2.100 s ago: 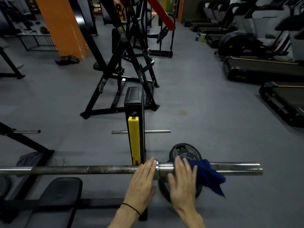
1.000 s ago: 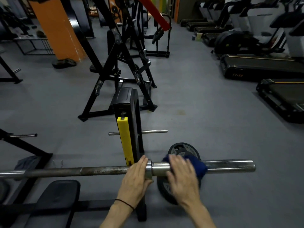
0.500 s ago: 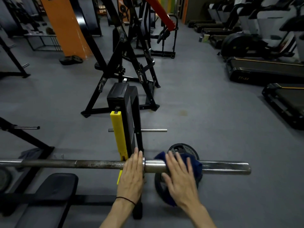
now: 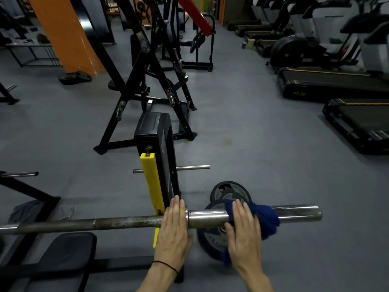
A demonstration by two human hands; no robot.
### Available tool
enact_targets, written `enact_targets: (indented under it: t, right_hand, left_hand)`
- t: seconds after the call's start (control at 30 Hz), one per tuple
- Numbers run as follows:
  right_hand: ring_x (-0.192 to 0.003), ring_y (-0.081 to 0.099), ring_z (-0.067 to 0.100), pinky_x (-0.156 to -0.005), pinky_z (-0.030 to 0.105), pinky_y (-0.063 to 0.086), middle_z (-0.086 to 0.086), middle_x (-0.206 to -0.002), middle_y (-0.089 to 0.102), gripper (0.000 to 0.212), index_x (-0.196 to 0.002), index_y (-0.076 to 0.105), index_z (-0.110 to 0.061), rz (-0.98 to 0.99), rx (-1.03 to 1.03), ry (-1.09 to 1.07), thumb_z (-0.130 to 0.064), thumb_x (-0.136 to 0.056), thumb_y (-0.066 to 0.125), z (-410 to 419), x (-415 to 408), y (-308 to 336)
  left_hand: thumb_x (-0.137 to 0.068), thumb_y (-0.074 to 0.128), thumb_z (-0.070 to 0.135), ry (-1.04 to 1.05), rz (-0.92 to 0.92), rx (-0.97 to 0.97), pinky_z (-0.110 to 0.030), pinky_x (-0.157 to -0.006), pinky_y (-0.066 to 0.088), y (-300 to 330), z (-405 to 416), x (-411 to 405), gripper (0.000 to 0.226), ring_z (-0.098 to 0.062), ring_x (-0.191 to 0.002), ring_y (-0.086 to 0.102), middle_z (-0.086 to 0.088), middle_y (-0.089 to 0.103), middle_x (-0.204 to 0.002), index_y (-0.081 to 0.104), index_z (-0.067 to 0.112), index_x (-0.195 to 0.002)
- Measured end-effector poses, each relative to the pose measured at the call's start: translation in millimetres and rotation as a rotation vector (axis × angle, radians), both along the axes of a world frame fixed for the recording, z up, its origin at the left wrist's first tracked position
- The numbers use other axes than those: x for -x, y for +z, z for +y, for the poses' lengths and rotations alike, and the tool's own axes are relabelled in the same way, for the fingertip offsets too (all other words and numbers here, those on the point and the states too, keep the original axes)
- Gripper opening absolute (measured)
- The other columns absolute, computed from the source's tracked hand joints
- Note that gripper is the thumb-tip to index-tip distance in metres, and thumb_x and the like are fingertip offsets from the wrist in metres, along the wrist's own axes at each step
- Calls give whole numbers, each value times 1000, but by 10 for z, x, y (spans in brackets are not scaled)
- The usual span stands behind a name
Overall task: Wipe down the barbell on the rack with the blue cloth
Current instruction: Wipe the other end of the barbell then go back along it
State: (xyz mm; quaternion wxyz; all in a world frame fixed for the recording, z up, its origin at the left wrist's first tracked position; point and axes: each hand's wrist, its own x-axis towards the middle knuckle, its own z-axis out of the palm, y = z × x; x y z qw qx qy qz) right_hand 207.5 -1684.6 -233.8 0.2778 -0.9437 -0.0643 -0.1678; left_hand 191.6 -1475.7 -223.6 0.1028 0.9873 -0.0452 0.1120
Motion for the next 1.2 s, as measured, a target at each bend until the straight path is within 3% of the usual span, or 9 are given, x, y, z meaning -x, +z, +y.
enact_targets:
  t: [0.1, 0.27, 0.5, 0.67, 0.77, 0.87, 1.0, 1.1, 1.2]
  right_hand:
    - [-156, 19, 20, -126, 45, 6, 3, -167, 28, 66, -160, 26, -14, 5, -67, -55, -55, -108, 22, 443, 38, 35]
    - [-157, 11, 10, -125, 36, 7, -5, -170, 17, 67, -163, 21, -21, 8, 198, 388, -59, -108, 28, 449, 53, 133]
    - [-151, 31, 20, -127, 40, 5, -1, -160, 40, 66, -151, 47, -12, 41, 15, -35, -55, -108, 20, 150, -106, 115]
    - [-155, 17, 9, -125, 38, 5, -9, -169, 21, 61, -160, 27, -22, 47, 64, 331, -54, -110, 17, 728, 107, 156]
    - [-155, 7, 1, -125, 36, 4, -15, -169, 13, 60, -162, 20, -29, 83, 148, 457, -55, -108, 14, 352, -28, 217]
    - [-153, 26, 12, -125, 38, 13, -10, -164, 30, 55, -157, 36, -23, -8, 107, 198, -45, -110, 22, -118, -121, 135]
    - [-154, 21, 14, -127, 35, -6, -8, -164, 30, 63, -156, 37, -18, 89, -128, -89, -53, -109, 16, 287, -31, 127]
    - [-156, 4, 4, -125, 32, -13, -17, -169, 8, 68, -161, 21, -25, 161, -77, 217, -62, -106, 5, 677, 120, 176]
    - [-156, 7, 4, -126, 32, 1, -19, -169, 7, 64, -162, 20, -27, 105, 133, 471, -59, -108, 12, 328, -8, 276]
  left_hand:
    - [-56, 92, 37, -30, 31, -30, -52, -110, 44, 125, 3, -71, 124, -41, -145, 35, -30, 31, -157, 25, -9, -150]
    - [-43, 96, 44, -50, 119, -47, -50, -111, 40, 266, 29, -236, 134, -42, -143, 38, -30, 36, -154, 30, -9, -148]
    - [-44, 91, 63, -61, 86, 2, -47, -112, 43, 280, 56, -265, 136, -39, -139, 45, -26, 45, -150, 34, -4, -147]
    - [-80, 50, 28, -76, -66, -1, -44, -119, 21, 197, -9, 4, 78, -35, -147, 34, -20, 28, -161, 36, -4, -150]
    - [-85, 49, 50, -78, -68, -15, -39, -124, 10, 78, 72, 49, 88, -31, -151, 23, -20, 24, -163, 30, -3, -154]
    - [-88, 49, 60, -71, -56, 17, -40, -123, 13, 33, 24, 16, 97, -30, -154, 16, -20, 18, -165, 22, -3, -156]
    - [-95, 40, 52, -9, -32, 110, -39, -122, 14, 69, -57, -59, 83, -22, -155, 10, -14, 18, -166, 23, -1, -157]
    - [-102, 30, 50, 0, 23, 125, -30, -124, 3, 84, -8, -169, 71, -15, -155, 4, -10, 22, -166, 25, 5, -157]
    - [-105, 18, 57, -7, 57, 120, -24, -124, -1, 148, 7, -284, 72, -16, -153, 14, -8, 28, -163, 30, 7, -155]
